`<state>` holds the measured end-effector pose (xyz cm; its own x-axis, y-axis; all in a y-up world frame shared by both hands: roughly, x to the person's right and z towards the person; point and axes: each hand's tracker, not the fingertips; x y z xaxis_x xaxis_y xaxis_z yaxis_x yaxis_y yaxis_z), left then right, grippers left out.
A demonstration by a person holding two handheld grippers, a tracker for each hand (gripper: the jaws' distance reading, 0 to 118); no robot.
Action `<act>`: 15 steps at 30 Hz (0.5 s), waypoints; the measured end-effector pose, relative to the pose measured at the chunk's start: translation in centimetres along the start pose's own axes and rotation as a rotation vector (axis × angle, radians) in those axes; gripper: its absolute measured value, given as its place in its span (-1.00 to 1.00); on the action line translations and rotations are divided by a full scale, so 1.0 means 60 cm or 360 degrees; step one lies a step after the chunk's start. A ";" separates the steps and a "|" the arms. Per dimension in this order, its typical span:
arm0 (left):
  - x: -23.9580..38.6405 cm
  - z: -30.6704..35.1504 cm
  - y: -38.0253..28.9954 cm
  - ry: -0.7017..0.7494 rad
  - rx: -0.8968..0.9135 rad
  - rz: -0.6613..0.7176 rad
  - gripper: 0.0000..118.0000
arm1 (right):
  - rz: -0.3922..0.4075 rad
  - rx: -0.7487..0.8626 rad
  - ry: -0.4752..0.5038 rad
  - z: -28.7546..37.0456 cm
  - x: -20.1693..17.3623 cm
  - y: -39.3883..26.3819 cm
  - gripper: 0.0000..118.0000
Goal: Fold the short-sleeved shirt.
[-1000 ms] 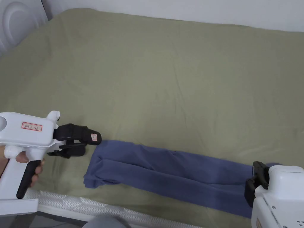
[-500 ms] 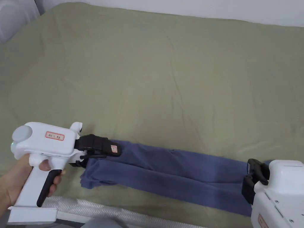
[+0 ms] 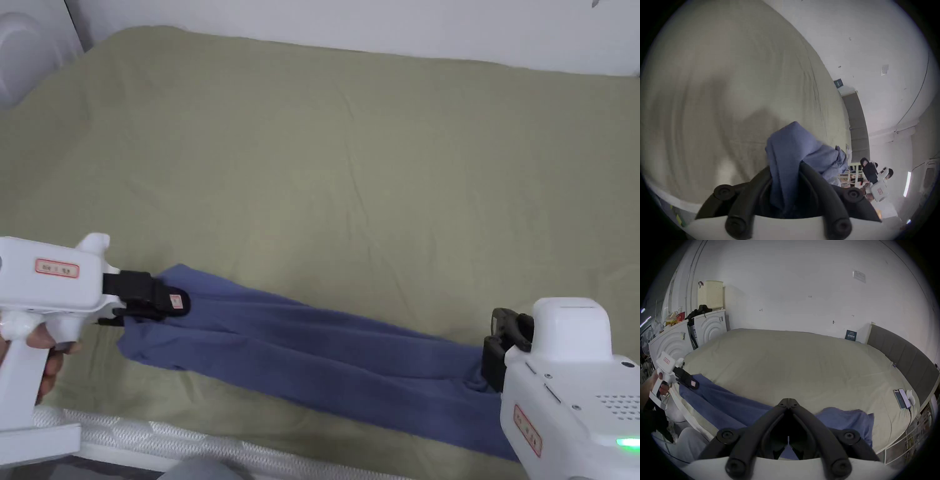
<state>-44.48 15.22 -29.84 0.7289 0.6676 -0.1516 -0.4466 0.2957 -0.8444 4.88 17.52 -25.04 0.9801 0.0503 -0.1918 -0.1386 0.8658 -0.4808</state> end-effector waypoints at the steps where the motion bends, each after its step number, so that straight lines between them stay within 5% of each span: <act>1: 0.004 0.013 0.002 0.0005 0.0018 0.0007 -0.85 | -0.0004 0.0010 0.0000 0.000 0.001 0.003 -1.00; 15: 0.218 -0.023 -0.062 0.0199 -0.0014 -0.0356 -0.85 | -0.0082 0.0077 -0.0152 0.016 0.052 0.004 -1.00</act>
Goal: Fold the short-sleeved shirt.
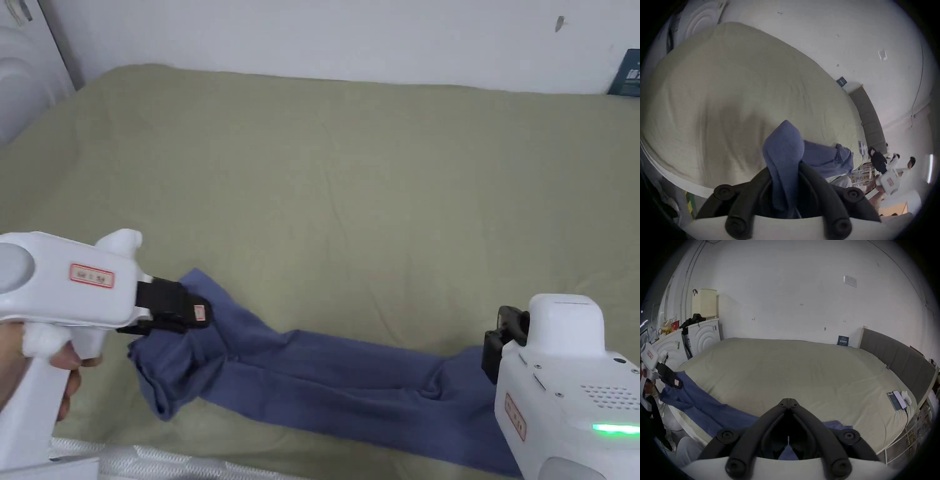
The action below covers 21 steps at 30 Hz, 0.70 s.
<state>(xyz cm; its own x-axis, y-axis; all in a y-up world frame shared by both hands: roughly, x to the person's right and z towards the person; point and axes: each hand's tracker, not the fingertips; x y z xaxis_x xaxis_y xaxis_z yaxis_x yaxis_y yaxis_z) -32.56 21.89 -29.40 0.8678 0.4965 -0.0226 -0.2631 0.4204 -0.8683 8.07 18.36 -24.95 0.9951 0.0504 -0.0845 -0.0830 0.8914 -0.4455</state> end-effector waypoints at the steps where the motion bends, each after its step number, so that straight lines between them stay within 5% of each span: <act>1: 0.020 -0.010 -0.001 0.0002 -0.0007 0.0003 -0.85 | -0.0007 -0.0006 -0.0011 0.001 0.006 -0.002 -1.00; 17: 0.239 -0.304 -0.054 0.0121 -0.0199 -0.0246 -0.83 | -0.0051 -0.0055 -0.0164 -0.001 0.066 -0.024 -1.00; 18: 0.242 -0.320 -0.063 0.0142 -0.0214 -0.0290 -0.53 | -0.0053 -0.0057 -0.0165 -0.004 0.066 -0.024 -1.00; 19: 0.242 -0.330 -0.070 0.0106 -0.0217 -0.0348 0.41 | -0.0054 -0.0059 -0.0164 -0.005 0.067 -0.024 -1.00; 20: 0.242 -0.339 -0.078 0.0087 -0.0258 -0.0323 0.99 | -0.0054 -0.0063 -0.0165 -0.008 0.066 -0.024 -1.00; 21: 0.239 -0.341 -0.084 0.0074 -0.0257 -0.0302 1.00 | -0.0056 -0.0067 -0.0163 -0.009 0.067 -0.024 -1.00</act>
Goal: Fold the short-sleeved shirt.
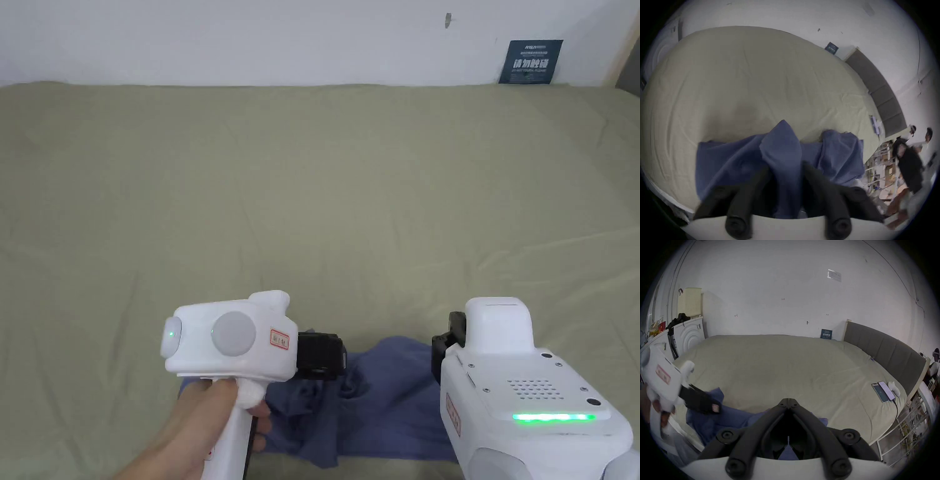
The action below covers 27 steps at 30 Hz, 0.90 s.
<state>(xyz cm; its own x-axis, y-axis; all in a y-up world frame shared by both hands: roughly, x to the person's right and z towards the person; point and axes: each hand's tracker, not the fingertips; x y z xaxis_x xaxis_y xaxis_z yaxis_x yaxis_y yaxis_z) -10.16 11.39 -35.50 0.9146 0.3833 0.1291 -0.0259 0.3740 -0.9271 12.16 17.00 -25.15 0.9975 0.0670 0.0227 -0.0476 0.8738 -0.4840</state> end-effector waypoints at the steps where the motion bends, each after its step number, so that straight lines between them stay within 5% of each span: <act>1: -0.007 0.010 -0.001 -0.0038 0.0088 0.0040 0.84 | -0.0002 -0.0002 0.0005 0.000 0.001 -0.001 -1.00; 5: -0.046 0.070 -0.006 -0.0165 0.0168 0.0142 0.68 | -0.0014 -0.0022 0.0024 0.000 0.001 -0.007 -1.00; 6: -0.062 0.087 -0.010 -0.0178 0.0208 0.0149 0.38 | -0.0015 -0.0024 0.0029 0.000 0.001 -0.008 -1.00; 7: -0.068 0.110 -0.017 -0.0198 0.0228 0.0124 -0.51 | -0.0019 -0.0025 0.0034 0.001 0.001 -0.009 -1.00; 8: -0.084 0.122 -0.022 -0.0205 0.0239 0.0113 -1.00 | -0.0023 -0.0026 0.0042 0.001 0.000 -0.010 -1.00; 14: -0.133 0.091 -0.028 -0.0335 0.0075 0.0212 -1.00 | -0.0020 -0.0045 0.0069 0.001 -0.008 -0.014 -1.00; 20: -0.064 -0.034 -0.062 -0.0556 -0.0172 0.0264 -1.00 | -0.0012 -0.0071 0.0066 -0.001 -0.006 -0.020 -1.00; 27: -0.067 -0.037 -0.066 -0.0539 -0.0092 0.0240 -1.00 | -0.0001 -0.0091 0.0041 -0.008 0.000 -0.021 -1.00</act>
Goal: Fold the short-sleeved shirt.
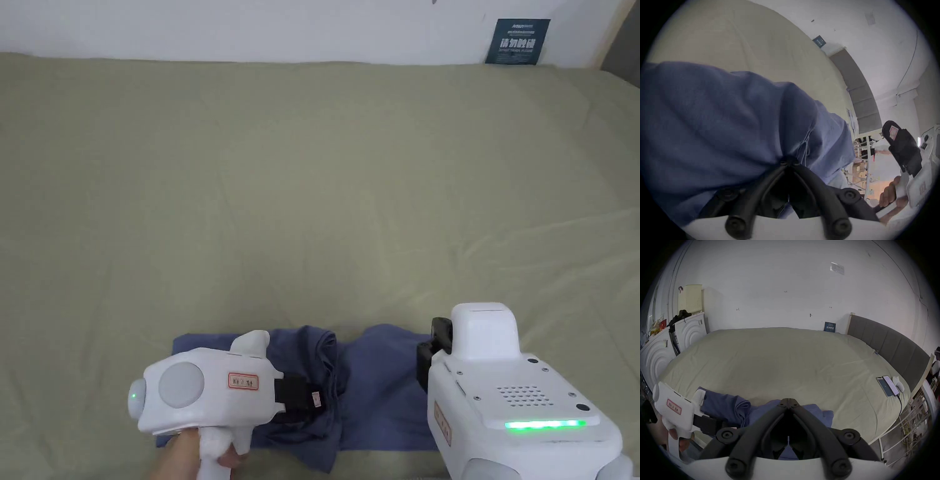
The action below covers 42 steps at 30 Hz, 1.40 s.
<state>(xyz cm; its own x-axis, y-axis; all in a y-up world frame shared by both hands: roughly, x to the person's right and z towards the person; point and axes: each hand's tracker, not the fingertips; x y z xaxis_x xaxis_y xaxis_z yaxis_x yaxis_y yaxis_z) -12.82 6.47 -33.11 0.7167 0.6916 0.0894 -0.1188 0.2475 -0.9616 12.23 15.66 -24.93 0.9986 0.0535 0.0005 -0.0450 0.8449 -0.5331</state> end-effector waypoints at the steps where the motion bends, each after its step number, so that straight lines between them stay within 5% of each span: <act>1: 0.005 0.013 0.002 -0.0002 -0.0002 -0.0021 -1.00 | 0.0000 0.0000 -0.0002 0.000 0.000 0.001 -1.00; 11: -0.057 0.262 0.008 0.0023 0.0314 -0.0073 -1.00 | 0.0010 0.0123 0.0042 0.015 -0.019 0.012 -1.00; 14: -0.112 0.285 0.023 0.0231 0.0334 -0.0004 -1.00 | 0.0024 0.0209 0.0040 0.024 -0.030 0.016 -1.00; 22: -0.188 0.259 0.049 -0.0047 0.0168 0.0080 -0.90 | 0.0081 0.0195 0.0003 0.019 -0.043 0.026 -1.00; 23: -0.195 0.255 0.052 -0.0144 0.0142 0.0080 -0.70 | 0.0080 0.0189 -0.0003 0.019 -0.043 0.025 -1.00; 24: -0.202 0.250 0.058 -0.0216 0.0106 0.0108 -0.23 | 0.0082 0.0184 -0.0008 0.019 -0.042 0.025 -1.00; 25: -0.204 0.242 0.060 -0.0248 0.0092 0.0133 0.65 | 0.0084 0.0179 -0.0011 0.019 -0.041 0.024 -1.00; 26: -0.206 0.230 0.060 -0.0263 0.0061 0.0121 1.00 | 0.0085 0.0176 -0.0016 0.020 -0.040 0.023 -1.00; 33: -0.204 0.163 0.073 -0.0584 -0.0028 0.0306 0.93 | 0.0057 0.0172 -0.0036 0.019 -0.027 0.029 -1.00; 34: -0.196 0.151 0.073 -0.0588 -0.0069 0.0274 0.61 | 0.0059 0.0173 -0.0039 0.020 -0.026 0.030 -1.00; 35: -0.182 0.139 0.072 -0.0536 -0.0074 0.0250 0.07 | 0.0057 0.0177 -0.0036 0.020 -0.024 0.030 -1.00; 36: -0.178 0.127 0.073 -0.0346 -0.0092 0.0211 -0.70 | 0.0054 0.0181 -0.0036 0.020 -0.023 0.032 -1.00; 42: -0.156 0.172 0.060 -0.0158 0.0096 0.0145 -0.77 | 0.0055 0.0247 -0.0035 0.028 -0.016 0.047 -1.00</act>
<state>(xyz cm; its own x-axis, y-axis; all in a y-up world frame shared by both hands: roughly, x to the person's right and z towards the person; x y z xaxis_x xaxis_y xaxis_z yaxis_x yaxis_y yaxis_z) -27.03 7.89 -34.75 0.6301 0.7760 0.0303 -0.2236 0.2187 -0.9498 11.13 18.88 -25.01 0.9956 0.0941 0.0040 -0.0849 0.9143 -0.3962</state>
